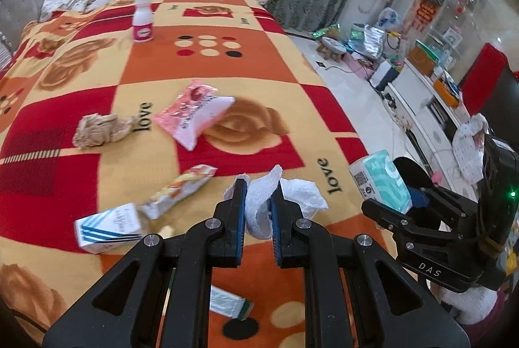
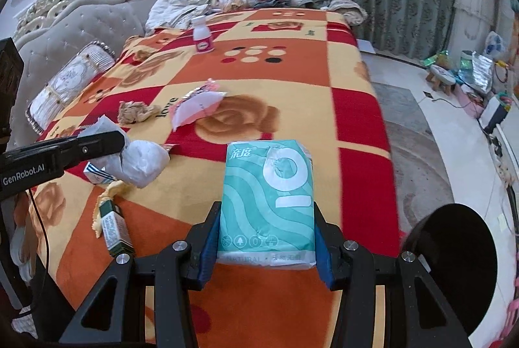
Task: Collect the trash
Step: 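Carry the tissue and teal tissue pack over the black bin and open both tools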
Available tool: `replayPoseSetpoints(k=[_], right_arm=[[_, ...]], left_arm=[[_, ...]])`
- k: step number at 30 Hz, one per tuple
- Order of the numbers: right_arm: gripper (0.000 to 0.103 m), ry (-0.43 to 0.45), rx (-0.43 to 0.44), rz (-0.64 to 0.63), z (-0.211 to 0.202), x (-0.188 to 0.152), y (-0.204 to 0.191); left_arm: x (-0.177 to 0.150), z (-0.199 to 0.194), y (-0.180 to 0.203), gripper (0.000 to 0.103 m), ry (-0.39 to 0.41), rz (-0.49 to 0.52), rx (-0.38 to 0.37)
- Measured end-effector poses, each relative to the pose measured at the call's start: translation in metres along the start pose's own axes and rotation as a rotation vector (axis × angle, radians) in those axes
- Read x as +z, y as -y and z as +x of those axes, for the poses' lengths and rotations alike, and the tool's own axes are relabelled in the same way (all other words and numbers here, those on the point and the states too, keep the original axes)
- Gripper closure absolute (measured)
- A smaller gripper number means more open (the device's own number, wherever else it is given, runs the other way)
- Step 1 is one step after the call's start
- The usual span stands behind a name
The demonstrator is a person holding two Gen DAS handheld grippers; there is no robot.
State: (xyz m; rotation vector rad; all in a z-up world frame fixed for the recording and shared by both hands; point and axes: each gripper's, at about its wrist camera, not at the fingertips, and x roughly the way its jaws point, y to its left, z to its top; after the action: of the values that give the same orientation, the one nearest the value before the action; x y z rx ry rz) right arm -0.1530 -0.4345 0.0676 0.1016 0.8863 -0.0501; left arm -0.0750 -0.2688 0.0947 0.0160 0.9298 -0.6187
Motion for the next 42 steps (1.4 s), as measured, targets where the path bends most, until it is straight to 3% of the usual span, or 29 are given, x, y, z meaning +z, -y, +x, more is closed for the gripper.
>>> replayPoseSetpoints(k=[42], right_arm=[[0.055, -0.026, -0.174, 0.283, -0.038, -0.066, 0.170]], left_arm=[[0.007, 0.087, 0.171, 0.092, -0.143, 0.169, -0.179]])
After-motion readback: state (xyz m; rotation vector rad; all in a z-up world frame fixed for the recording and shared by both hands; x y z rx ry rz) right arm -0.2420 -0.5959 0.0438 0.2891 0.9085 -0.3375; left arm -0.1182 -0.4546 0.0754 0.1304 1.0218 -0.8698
